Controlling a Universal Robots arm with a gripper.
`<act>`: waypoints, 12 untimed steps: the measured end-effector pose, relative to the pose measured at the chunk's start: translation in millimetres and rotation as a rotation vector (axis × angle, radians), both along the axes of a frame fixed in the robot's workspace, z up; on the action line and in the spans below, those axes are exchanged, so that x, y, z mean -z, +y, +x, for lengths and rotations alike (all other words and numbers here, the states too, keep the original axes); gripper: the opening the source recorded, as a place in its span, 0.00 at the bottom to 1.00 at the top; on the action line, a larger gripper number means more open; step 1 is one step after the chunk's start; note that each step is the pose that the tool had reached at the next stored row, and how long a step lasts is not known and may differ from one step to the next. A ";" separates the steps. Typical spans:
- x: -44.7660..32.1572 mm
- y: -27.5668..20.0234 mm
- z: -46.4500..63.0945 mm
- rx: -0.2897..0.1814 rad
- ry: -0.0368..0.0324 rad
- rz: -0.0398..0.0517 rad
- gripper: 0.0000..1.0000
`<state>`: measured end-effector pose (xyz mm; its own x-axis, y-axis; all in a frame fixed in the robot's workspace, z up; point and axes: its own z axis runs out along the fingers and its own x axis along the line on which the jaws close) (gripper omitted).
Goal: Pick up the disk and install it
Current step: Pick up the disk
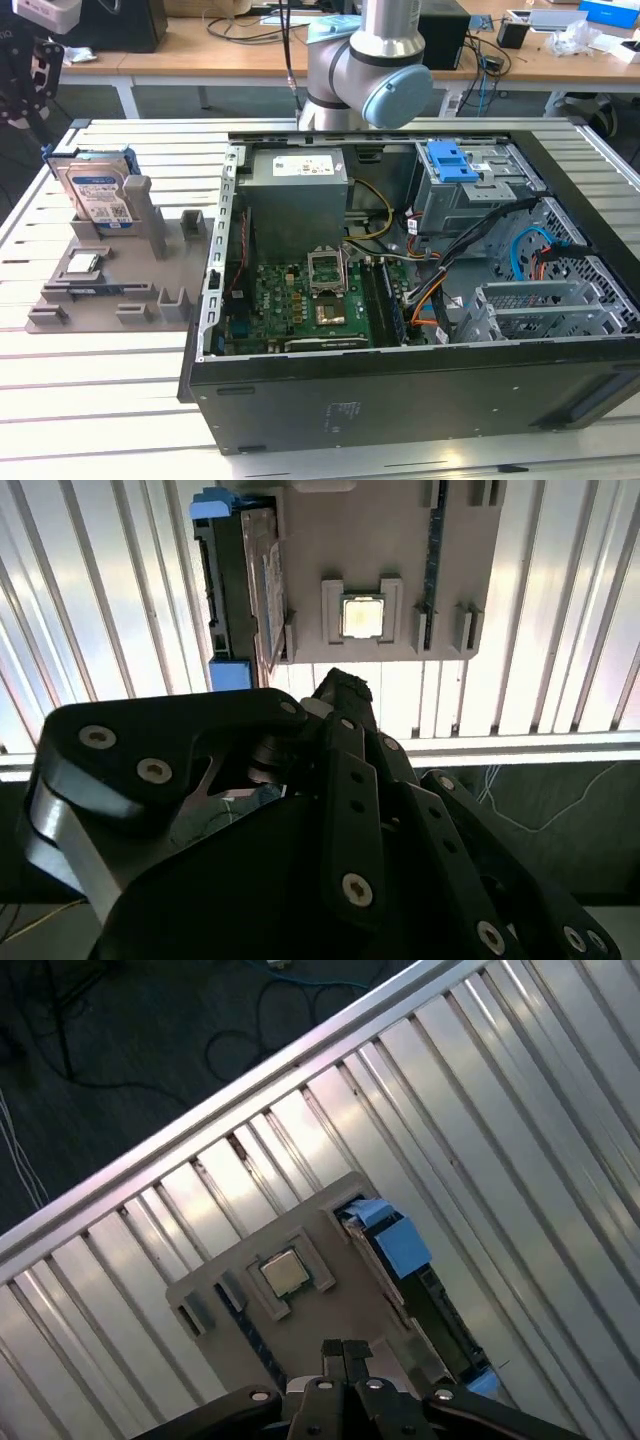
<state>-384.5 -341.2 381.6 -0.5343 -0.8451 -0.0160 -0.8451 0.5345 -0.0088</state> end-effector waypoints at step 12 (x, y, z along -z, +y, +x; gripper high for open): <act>0.4 0.0 0.0 -0.145 0.0068 0.0002 0.11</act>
<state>-384.5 -341.3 381.3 -0.4070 -0.9134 -0.0130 -0.9134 0.4070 -0.0026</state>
